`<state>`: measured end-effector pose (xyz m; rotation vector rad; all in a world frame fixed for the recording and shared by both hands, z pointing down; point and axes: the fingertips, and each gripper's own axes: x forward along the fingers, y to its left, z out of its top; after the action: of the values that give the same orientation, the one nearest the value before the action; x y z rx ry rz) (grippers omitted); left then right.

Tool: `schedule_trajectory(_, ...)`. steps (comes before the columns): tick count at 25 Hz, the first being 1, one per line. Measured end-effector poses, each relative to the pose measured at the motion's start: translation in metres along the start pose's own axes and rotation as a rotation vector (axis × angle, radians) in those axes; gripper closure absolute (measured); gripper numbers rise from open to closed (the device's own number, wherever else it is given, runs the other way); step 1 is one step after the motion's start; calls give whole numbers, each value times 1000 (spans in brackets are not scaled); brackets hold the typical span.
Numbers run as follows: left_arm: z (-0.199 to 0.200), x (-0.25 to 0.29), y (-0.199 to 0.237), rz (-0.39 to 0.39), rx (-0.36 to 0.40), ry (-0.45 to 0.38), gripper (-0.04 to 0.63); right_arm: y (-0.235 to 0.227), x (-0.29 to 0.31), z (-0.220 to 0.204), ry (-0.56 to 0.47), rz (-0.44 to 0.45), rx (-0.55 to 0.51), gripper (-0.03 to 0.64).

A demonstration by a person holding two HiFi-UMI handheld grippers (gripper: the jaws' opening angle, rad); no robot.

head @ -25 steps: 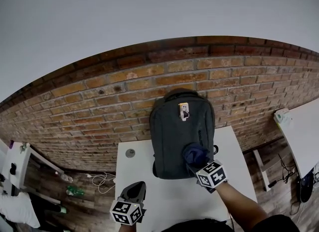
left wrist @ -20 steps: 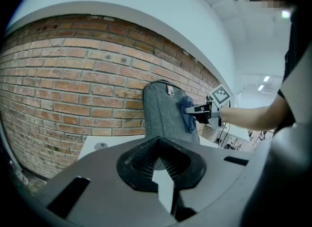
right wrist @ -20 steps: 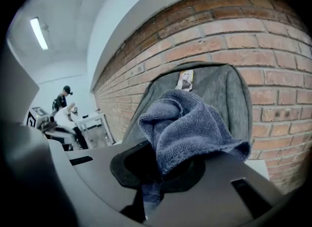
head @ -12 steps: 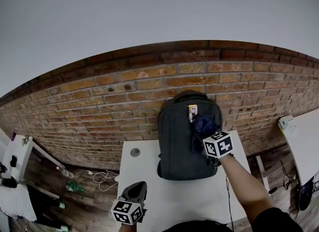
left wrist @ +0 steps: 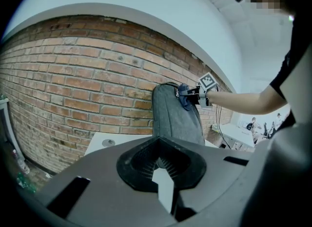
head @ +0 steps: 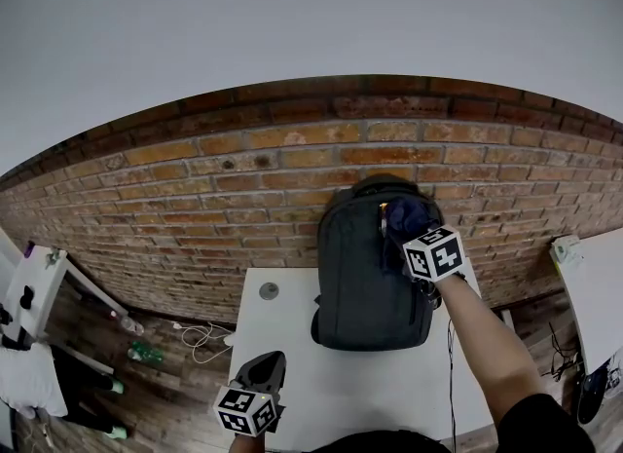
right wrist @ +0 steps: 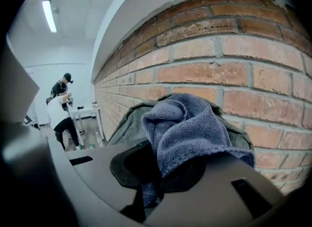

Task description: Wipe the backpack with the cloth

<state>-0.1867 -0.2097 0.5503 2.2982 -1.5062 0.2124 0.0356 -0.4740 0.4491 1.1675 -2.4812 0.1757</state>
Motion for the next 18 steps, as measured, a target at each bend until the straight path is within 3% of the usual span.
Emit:
schedule_trajectory(12, -1, -5, 2, 17, 5, 6, 604, 3, 4, 57, -106, -10, -44, 578)
schedule_trajectory(18, -1, -7, 2, 21, 1, 8, 604, 17, 22, 38, -54, 5, -34, 578)
